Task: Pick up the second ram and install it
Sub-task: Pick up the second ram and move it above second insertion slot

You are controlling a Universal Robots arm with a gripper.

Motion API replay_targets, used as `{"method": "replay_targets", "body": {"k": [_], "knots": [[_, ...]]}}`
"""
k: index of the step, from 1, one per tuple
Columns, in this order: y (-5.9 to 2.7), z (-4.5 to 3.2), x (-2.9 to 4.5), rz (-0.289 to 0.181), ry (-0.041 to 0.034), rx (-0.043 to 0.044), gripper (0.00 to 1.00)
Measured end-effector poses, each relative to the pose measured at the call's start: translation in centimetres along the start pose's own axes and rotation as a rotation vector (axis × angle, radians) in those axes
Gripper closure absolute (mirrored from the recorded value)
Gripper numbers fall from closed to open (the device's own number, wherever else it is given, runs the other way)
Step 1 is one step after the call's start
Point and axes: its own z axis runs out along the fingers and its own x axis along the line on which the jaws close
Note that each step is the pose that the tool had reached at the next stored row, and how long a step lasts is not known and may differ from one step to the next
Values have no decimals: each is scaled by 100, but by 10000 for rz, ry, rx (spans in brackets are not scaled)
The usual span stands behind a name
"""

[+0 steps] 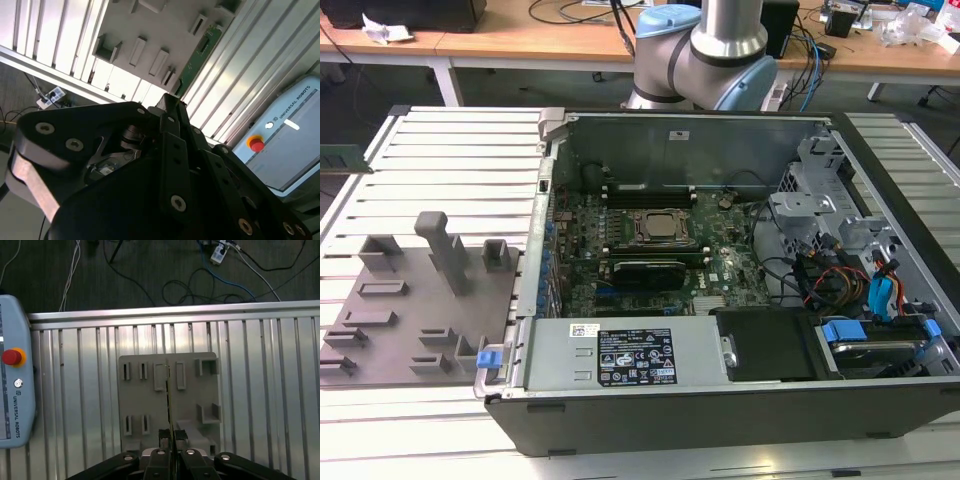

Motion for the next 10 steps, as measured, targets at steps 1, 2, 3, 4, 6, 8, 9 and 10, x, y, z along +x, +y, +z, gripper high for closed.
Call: {"method": "replay_targets", "body": {"k": [1, 2, 3, 4, 6, 8, 9, 10], "knots": [[-1, -9, -8, 0, -2, 0, 86], [-1, -16, -13, 0, -1, -1, 86], [-2, -25, -19, 0, 0, -4, 86], [-3, -31, -23, -1, 1, -5, 86], [-4, -43, -32, -1, 1, -7, 86], [-5, -68, -48, 0, 2, -12, 86], [-5, -93, -64, 0, 1, -12, 86], [-7, -103, -72, -1, 1, -14, 86]]}}
